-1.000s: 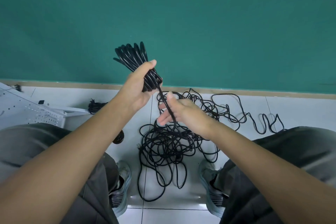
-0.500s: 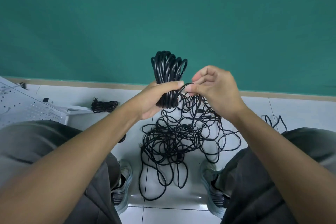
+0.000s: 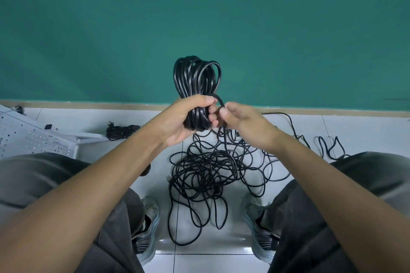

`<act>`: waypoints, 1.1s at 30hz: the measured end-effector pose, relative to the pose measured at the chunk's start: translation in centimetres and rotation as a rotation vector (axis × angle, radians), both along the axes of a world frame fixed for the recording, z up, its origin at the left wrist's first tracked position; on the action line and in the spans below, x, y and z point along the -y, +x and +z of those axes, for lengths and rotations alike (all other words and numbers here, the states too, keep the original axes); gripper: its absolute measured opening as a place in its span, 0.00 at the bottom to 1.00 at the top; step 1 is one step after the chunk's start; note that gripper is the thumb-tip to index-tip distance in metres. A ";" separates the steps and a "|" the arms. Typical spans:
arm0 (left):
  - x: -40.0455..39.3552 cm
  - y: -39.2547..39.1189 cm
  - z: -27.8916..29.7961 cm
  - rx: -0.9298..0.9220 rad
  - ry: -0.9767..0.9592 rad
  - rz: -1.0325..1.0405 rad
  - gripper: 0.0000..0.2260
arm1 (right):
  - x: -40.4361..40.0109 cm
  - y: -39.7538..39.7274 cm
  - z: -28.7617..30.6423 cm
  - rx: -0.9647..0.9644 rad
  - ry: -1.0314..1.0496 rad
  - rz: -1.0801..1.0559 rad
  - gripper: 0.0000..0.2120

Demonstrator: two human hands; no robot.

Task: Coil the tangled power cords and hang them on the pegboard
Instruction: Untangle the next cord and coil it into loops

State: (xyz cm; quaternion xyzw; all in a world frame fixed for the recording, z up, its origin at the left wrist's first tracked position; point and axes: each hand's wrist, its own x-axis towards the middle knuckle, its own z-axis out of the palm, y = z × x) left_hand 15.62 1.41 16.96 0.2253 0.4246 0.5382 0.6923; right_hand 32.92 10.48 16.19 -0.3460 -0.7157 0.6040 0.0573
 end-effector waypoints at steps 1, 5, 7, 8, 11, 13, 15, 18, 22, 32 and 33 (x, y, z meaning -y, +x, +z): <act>0.0 -0.2 0.0 -0.010 -0.007 0.021 0.13 | 0.1 0.0 -0.4 0.055 0.043 0.043 0.10; 0.0 -0.7 0.1 -0.064 -0.025 0.048 0.15 | 0.1 -0.1 -0.8 0.088 0.103 -0.113 0.07; 0.1 -0.7 0.3 -0.206 -0.033 0.016 0.10 | -0.2 -0.1 0.3 0.018 0.109 -0.268 0.08; 0.2 -0.6 0.3 -0.303 -0.039 -0.010 0.07 | -0.5 -0.1 0.8 -0.040 0.100 -0.340 0.08; 0.3 0.0 -0.3 -0.436 -0.058 -0.054 0.05 | -1.0 -0.3 2.8 -0.241 0.036 -0.481 0.05; 0.3 0.3 -0.6 -0.429 -0.082 -0.021 0.10 | -1.1 -0.6 3.7 -0.312 0.044 -0.521 0.05; 0.1 0.6 -0.7 -0.429 -0.090 -0.006 0.13 | -1.1 -0.9 4.0 -0.353 0.062 -0.554 0.07; 0.0 1.3 -0.5 -0.466 -0.047 -0.038 0.13 | -1.3 -1.3 4.0 -0.368 0.106 -0.588 0.09; -0.1 1.6 0.2 -0.489 0.022 0.014 0.08 | -1.5 -1.6 4.1 -0.413 0.080 -0.597 0.07; 0.2 1.9 0.2 -0.417 0.056 0.049 0.16 | -1.5 -2.0 3.5 -0.365 0.056 -0.512 0.07; 0.3 2.0 0.3 -0.381 0.054 0.059 0.16 | -1.6 -2.0 3.3 -0.370 0.055 -0.496 0.07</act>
